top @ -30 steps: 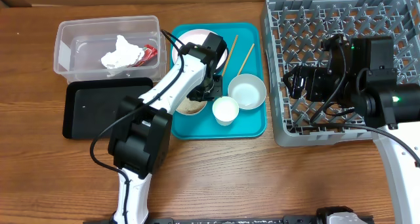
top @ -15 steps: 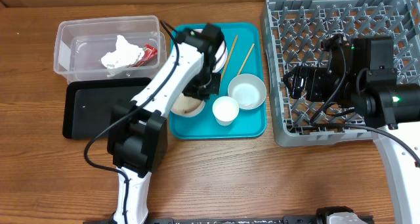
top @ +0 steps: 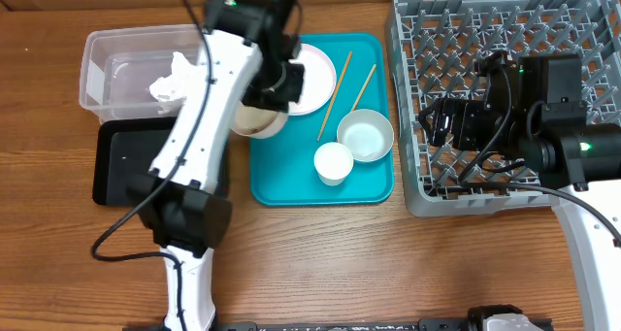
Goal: Sort waste into correct bins and load items into the dishwasher
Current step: 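Lift the pink bowl over the black tray and tip out the rice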
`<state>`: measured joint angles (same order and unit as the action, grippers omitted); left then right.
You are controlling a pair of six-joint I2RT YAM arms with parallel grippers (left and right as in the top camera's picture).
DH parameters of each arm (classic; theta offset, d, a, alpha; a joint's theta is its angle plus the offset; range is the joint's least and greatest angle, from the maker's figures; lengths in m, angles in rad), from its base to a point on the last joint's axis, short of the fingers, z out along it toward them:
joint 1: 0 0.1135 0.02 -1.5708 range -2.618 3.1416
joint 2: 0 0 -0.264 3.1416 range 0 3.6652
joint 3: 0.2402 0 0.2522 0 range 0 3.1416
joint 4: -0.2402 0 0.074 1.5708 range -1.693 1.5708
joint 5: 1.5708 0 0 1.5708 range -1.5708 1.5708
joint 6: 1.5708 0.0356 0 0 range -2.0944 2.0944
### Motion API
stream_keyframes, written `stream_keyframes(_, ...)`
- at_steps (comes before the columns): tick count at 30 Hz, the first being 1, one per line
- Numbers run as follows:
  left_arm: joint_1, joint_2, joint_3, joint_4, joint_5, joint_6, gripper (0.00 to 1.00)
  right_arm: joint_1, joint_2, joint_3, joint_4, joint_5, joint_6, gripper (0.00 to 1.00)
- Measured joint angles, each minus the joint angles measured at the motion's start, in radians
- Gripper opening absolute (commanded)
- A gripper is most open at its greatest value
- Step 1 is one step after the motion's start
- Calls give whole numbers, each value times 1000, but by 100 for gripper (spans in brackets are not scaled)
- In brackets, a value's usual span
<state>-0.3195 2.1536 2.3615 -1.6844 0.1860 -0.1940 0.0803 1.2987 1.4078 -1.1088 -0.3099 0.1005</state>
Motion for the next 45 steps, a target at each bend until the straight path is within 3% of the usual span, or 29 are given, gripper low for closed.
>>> stream_keyframes(5,80,-80,-44,0,53,39,4,0,0,0,-3,0,0,100)
stream_keyframes(13,232,-397,-298,-6,82,99,4,0,0,0,-5,0,0,100)
stream_keyframes(17,348,-468,-402,34,143,160,4,0,0,0,-6,0,0,100)
stream_keyframes(32,652,-465,-928,468,604,417,4,0,0,0,-6,0,0,100)
stream_keyframes(39,769,-460,-1150,733,780,448,4,0,0,0,-6,0,0,100)
stream_keyframes(45,858,-425,-1256,825,908,458,4,0,0,0,-6,0,0,100)
